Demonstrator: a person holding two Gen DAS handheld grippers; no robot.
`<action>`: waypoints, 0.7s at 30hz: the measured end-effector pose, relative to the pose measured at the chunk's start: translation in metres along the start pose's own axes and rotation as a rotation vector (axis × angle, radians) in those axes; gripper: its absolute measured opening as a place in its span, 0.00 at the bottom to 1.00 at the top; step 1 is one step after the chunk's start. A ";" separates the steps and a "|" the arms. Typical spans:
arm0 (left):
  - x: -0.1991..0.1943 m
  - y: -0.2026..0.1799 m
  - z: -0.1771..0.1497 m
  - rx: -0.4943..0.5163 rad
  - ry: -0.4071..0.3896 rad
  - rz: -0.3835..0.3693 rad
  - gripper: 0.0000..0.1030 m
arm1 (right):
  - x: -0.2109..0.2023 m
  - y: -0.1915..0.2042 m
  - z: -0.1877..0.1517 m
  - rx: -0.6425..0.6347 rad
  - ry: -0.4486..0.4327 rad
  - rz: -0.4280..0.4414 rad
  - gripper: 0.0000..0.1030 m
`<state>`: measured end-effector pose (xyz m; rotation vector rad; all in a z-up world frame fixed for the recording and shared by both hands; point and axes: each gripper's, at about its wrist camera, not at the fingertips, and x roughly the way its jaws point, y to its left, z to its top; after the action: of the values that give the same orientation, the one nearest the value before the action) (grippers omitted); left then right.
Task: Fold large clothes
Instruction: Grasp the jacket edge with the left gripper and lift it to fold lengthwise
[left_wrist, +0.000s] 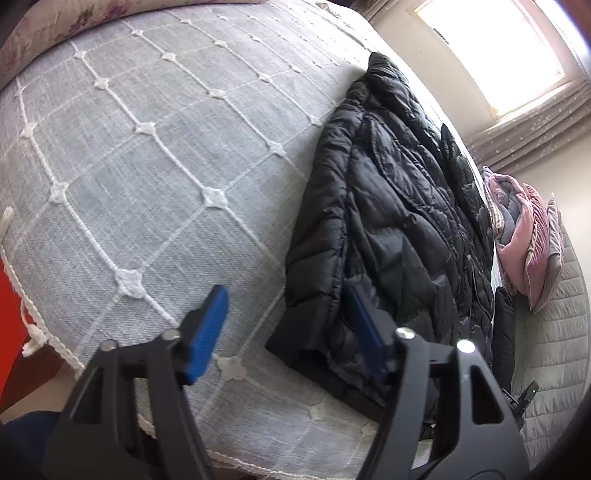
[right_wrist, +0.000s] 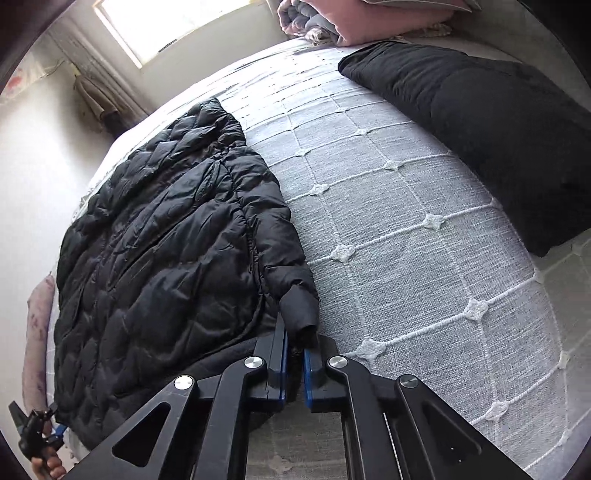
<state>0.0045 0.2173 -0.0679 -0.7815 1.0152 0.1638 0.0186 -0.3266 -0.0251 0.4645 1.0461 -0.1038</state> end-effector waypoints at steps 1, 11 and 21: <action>0.000 0.001 0.000 -0.001 0.001 -0.010 0.60 | 0.001 0.001 0.000 -0.001 0.005 -0.006 0.06; 0.019 -0.027 -0.014 0.117 0.021 -0.006 0.12 | 0.017 0.001 0.001 0.020 0.053 -0.007 0.14; -0.006 -0.044 -0.018 0.232 -0.144 0.101 0.08 | -0.010 0.008 -0.001 -0.034 -0.054 0.017 0.04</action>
<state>0.0090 0.1751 -0.0457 -0.5006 0.9181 0.1828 0.0154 -0.3199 -0.0147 0.4375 0.9895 -0.0828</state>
